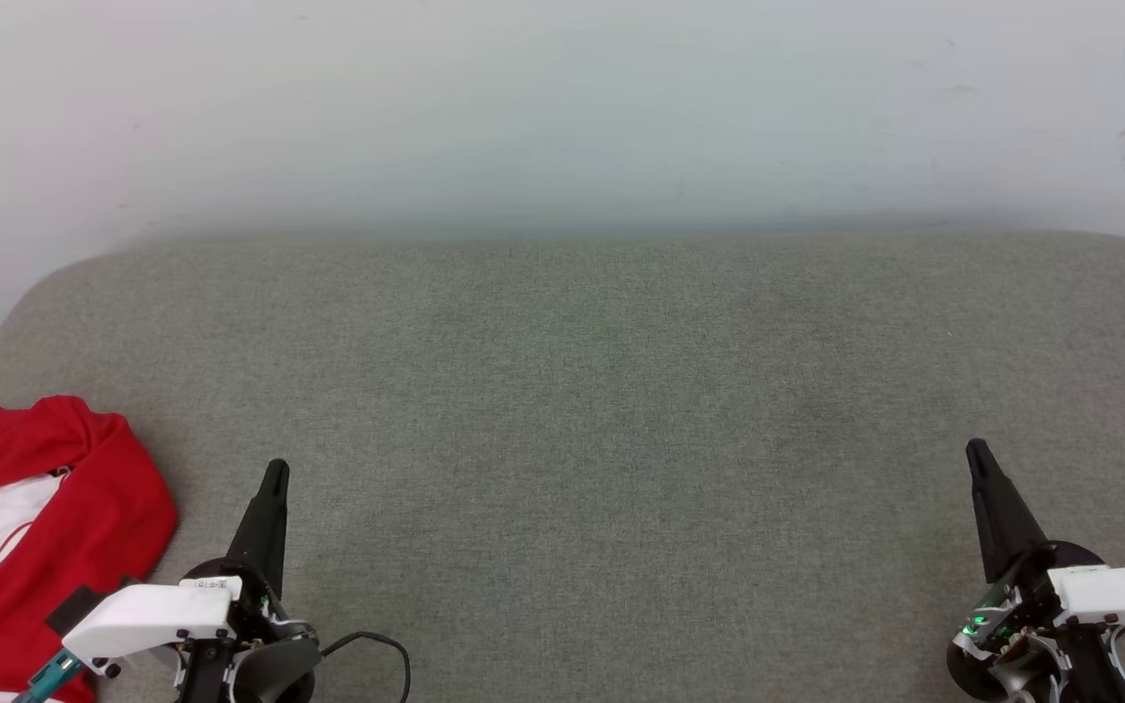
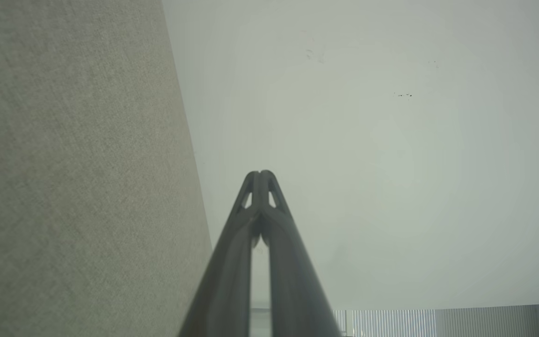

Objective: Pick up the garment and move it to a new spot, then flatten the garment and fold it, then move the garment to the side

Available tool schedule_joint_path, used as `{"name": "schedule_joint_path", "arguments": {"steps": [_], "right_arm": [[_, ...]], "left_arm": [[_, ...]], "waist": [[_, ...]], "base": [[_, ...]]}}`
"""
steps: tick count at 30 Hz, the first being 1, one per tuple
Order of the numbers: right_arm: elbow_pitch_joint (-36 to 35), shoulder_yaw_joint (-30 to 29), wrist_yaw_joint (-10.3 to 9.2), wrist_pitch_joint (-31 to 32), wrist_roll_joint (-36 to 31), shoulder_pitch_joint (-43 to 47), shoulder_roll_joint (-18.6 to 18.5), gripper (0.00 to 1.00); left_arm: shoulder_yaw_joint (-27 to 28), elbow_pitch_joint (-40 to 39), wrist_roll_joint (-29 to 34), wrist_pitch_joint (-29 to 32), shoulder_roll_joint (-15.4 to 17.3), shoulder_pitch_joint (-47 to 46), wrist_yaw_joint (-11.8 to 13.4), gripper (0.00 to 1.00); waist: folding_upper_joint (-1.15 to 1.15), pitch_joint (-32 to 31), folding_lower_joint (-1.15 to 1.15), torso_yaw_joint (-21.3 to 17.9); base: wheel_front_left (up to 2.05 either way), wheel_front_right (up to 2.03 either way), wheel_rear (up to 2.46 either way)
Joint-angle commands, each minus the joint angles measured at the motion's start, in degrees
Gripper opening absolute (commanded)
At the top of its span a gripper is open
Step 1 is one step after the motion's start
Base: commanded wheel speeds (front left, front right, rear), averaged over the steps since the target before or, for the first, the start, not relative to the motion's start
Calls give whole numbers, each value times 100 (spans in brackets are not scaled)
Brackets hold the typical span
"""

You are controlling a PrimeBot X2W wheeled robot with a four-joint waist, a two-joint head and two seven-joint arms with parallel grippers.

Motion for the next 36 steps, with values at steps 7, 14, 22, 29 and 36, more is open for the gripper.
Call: {"name": "schedule_joint_path", "arguments": {"steps": [7, 14, 22, 29, 36], "right_arm": [[2, 5, -2, 0, 22, -76, -3, 0], [2, 6, -2, 0, 22, -76, -3, 0], [2, 5, -2, 0, 22, -76, -3, 0], [2, 5, -2, 0, 22, -76, -3, 0], [2, 6, -2, 0, 22, -76, -3, 0]], "left_arm": [[9, -5, 3, 8, -11, -33, -28, 0], [9, -5, 3, 8, -11, -33, -28, 0], [9, -5, 3, 8, -11, -33, -28, 0], [9, -5, 3, 8, -11, -33, -28, 0], [9, -5, 3, 8, -11, -33, -28, 0]], "waist": [[0, 0, 0, 0], [0, 0, 0, 0], [0, 0, 0, 0], [0, 0, 0, 0], [0, 0, 0, 0]], "base": [[0, 0, 0], [0, 0, 0], [0, 0, 0], [0, 0, 0], [0, 0, 0]]}}
